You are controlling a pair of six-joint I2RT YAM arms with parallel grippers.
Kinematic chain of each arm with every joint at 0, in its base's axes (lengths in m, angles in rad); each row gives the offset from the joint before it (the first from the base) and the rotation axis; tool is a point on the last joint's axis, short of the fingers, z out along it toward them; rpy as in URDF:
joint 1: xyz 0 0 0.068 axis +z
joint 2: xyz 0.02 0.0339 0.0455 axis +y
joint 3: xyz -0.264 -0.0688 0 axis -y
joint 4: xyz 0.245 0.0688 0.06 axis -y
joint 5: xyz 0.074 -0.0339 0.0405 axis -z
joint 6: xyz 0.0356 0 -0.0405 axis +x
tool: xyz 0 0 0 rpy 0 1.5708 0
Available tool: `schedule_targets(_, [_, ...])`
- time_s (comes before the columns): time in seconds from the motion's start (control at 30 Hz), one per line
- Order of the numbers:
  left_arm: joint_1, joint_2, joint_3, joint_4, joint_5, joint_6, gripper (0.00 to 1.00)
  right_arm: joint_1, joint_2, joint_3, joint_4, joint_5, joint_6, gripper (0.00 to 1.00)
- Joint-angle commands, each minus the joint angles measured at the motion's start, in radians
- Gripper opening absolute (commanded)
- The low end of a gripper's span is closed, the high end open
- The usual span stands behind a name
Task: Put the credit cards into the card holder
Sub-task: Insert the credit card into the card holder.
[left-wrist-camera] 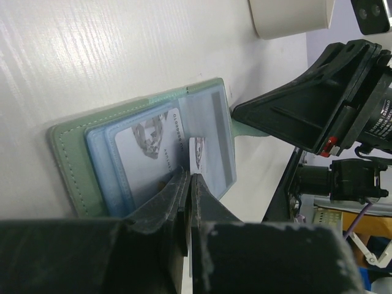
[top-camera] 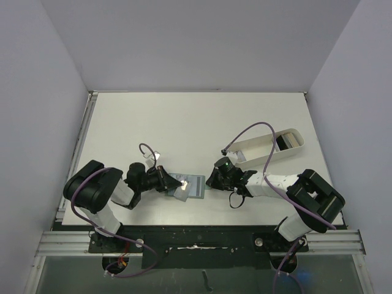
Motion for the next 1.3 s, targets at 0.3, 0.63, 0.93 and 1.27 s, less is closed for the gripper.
schedule_targets(0.3, [0.013,0.079,-0.013,0.139,-0.061,-0.104,0.0,-0.006,0.04,-0.006,-0.015,-0.008,-0.016,0.0])
schedule_targets(0.63, [0.013,0.241,-0.036,0.371,-0.132,-0.214,0.0,-0.005,0.026,-0.019,-0.01,-0.011,-0.004,0.0])
schedule_targets(0.93, [-0.008,0.244,-0.078,0.432,-0.246,-0.238,0.0,-0.004,0.043,-0.013,0.003,-0.024,0.008,0.0])
schedule_targets(1.27, [-0.062,0.372,-0.098,0.607,-0.279,-0.318,0.0,-0.005,0.055,-0.006,0.015,-0.033,0.031,0.0])
